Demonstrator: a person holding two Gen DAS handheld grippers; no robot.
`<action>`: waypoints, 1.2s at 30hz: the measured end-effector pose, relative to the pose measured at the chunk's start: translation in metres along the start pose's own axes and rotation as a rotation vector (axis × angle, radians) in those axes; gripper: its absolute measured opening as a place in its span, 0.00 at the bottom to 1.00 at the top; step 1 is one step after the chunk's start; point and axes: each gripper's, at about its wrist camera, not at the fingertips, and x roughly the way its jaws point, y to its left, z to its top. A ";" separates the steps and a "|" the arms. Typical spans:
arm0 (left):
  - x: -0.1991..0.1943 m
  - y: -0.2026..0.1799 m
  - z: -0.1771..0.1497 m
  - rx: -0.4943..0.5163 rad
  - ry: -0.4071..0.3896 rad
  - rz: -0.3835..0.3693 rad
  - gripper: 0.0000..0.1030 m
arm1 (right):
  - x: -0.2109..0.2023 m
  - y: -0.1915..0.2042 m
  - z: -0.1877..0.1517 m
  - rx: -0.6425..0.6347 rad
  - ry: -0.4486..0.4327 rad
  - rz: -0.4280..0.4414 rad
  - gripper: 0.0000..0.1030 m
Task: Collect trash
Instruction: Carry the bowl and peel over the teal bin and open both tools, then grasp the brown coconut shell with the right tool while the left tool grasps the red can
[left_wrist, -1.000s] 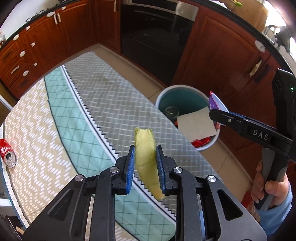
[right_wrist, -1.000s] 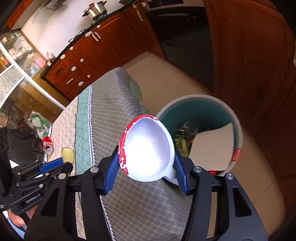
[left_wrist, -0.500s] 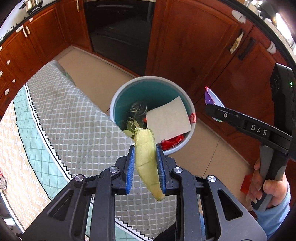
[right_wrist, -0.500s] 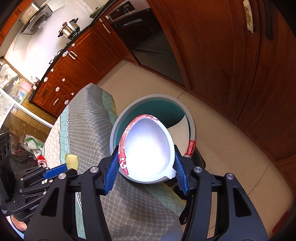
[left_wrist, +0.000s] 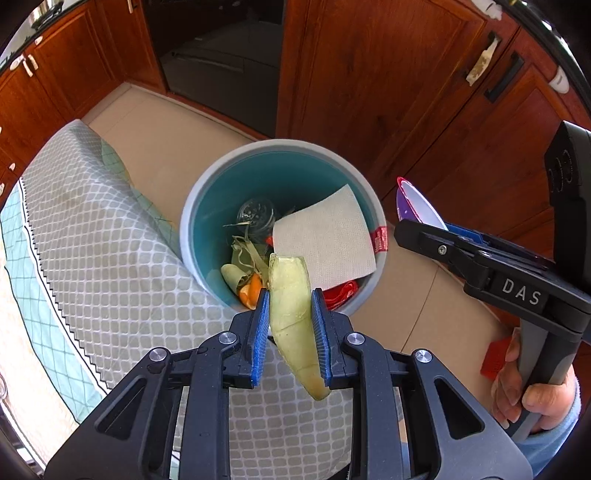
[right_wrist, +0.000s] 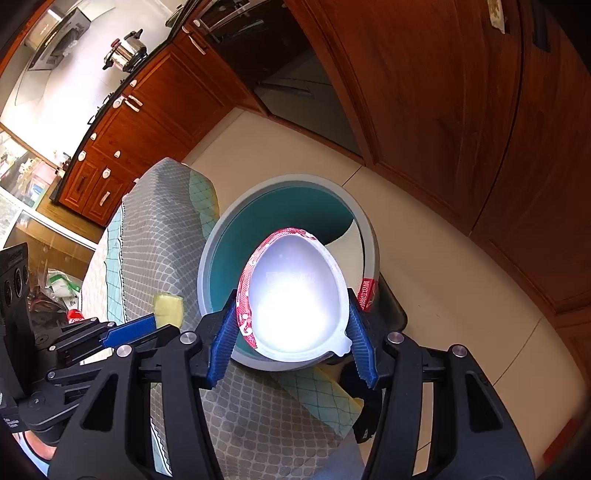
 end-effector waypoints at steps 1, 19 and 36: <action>0.003 0.000 0.001 -0.001 0.006 0.001 0.24 | 0.002 -0.001 0.000 0.001 0.004 -0.002 0.51; 0.009 0.028 -0.001 -0.076 0.000 0.036 0.84 | 0.027 0.009 0.006 -0.021 0.060 -0.015 0.51; 0.007 0.049 -0.013 -0.110 -0.004 0.031 0.93 | 0.049 0.022 0.005 -0.003 0.133 -0.055 0.85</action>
